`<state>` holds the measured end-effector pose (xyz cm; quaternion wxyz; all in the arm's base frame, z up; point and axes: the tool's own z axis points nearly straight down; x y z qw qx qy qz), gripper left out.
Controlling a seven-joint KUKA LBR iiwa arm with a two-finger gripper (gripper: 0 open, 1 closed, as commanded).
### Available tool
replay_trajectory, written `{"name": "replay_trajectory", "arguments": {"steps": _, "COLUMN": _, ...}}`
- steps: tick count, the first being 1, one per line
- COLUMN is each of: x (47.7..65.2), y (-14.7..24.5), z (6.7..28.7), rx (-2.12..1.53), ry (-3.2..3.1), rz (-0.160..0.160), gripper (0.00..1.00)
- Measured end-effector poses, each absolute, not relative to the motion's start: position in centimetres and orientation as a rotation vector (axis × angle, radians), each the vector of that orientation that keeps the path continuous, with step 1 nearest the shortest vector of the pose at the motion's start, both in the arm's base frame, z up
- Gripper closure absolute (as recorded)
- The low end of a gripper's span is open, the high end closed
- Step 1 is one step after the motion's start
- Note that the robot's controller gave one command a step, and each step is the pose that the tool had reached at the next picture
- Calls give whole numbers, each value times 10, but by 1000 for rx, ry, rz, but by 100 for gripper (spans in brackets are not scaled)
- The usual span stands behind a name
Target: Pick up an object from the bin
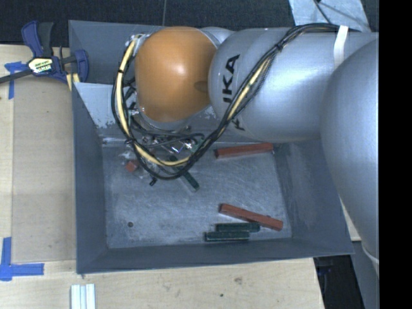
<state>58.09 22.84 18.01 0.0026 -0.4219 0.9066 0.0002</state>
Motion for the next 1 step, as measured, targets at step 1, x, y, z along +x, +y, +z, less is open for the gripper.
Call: {"name": "replay_trajectory", "arguments": {"steps": 1, "x": 586, "y": 216, "z": 234, "rx": -1427, "ry": 2788, "rz": -1, "gripper": 100}}
